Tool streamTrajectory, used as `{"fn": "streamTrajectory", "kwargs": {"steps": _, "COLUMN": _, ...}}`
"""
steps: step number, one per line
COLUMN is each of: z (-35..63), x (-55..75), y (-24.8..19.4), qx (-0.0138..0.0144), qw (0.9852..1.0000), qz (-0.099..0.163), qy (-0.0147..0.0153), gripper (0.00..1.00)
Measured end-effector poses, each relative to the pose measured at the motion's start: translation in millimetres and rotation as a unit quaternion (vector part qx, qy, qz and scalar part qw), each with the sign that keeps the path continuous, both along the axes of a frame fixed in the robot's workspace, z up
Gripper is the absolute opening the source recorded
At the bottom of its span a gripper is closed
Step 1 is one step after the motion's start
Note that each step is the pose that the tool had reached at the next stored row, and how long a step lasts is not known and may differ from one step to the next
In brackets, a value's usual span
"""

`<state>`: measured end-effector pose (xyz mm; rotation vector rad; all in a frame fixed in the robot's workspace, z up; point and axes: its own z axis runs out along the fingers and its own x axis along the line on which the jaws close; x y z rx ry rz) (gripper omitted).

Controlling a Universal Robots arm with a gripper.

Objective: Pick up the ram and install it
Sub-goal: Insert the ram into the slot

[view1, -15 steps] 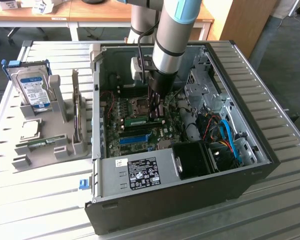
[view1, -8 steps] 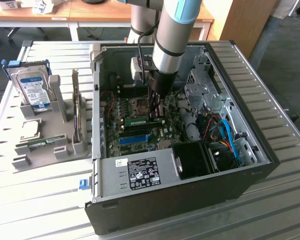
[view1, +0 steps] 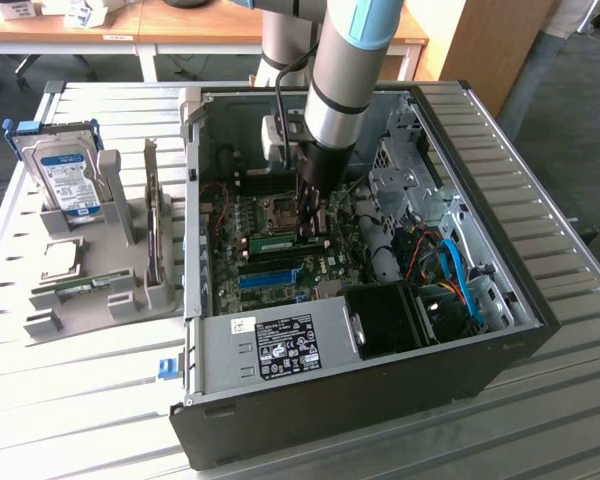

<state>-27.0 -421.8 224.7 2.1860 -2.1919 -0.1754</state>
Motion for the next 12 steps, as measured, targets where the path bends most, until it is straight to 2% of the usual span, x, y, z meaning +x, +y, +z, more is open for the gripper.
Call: {"fn": "streamTrajectory", "kwargs": {"steps": 12, "z": -3.6, "x": 0.0, "y": 0.0, "qx": -0.0001, "qw": 1.0, "qz": 0.0, "qy": 0.0, "gripper": 0.12}}
